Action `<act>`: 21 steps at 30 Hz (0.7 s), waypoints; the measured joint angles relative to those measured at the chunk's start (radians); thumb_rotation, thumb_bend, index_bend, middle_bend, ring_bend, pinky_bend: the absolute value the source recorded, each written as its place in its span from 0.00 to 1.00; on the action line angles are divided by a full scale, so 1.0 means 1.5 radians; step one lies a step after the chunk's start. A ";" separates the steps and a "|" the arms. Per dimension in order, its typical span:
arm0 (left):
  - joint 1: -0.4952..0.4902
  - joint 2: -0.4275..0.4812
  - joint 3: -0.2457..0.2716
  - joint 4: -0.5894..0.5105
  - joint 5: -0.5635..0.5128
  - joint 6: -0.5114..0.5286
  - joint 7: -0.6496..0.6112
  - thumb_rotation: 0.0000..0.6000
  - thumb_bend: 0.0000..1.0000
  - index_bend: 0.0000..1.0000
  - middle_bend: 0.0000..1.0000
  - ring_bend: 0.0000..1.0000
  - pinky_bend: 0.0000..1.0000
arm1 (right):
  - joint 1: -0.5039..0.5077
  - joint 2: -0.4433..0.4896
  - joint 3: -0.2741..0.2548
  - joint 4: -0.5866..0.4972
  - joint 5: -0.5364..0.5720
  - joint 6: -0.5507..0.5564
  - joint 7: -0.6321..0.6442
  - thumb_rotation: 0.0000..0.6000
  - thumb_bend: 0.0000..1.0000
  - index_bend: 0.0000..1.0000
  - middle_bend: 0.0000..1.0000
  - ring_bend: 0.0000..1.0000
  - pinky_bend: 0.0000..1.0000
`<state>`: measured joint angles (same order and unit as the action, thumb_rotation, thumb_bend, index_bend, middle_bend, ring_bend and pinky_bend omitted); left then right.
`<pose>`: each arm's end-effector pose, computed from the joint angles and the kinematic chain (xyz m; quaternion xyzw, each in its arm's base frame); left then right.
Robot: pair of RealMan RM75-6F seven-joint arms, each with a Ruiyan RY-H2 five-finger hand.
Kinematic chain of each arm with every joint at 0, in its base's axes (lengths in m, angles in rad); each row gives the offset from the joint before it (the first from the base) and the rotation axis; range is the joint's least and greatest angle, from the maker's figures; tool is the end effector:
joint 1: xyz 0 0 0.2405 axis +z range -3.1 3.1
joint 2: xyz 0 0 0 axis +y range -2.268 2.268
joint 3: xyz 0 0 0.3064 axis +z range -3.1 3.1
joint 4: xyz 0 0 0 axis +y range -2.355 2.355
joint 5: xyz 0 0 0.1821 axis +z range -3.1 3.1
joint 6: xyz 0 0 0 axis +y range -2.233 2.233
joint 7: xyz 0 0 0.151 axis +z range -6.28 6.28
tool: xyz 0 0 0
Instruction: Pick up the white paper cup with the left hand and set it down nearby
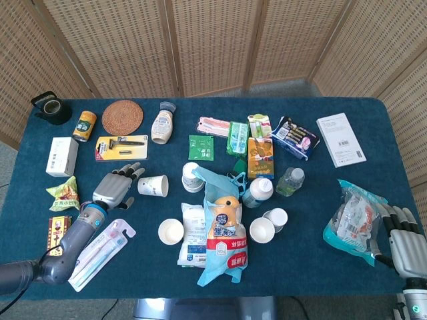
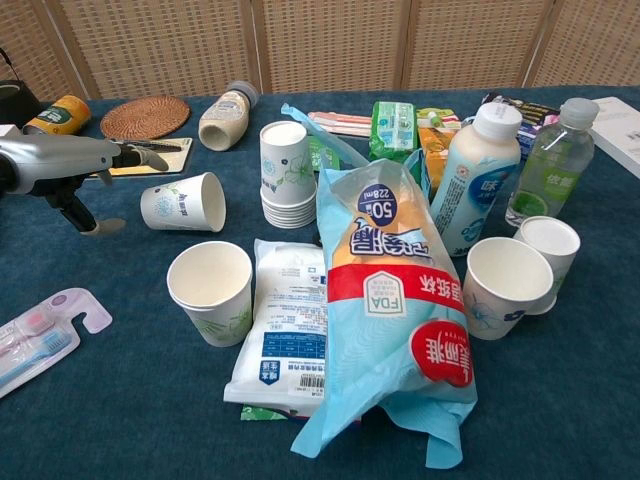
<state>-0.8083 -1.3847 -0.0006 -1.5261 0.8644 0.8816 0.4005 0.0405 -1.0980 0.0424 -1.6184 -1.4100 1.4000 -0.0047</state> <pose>-0.2386 0.3783 0.0438 -0.7647 -0.4090 -0.2285 0.4424 -0.3707 -0.1707 0.2063 0.5757 -0.4416 0.3289 0.6045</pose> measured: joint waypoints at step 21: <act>-0.035 -0.025 -0.025 0.004 -0.068 -0.038 0.050 1.00 0.47 0.09 0.00 0.04 0.24 | -0.007 -0.002 -0.002 0.017 0.001 0.001 0.029 1.00 0.48 0.05 0.04 0.00 0.07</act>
<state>-0.8614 -1.4222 -0.0375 -1.5195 0.7617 0.8245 0.4762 0.0295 -1.1014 0.0390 -1.5932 -1.4088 1.4021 0.0390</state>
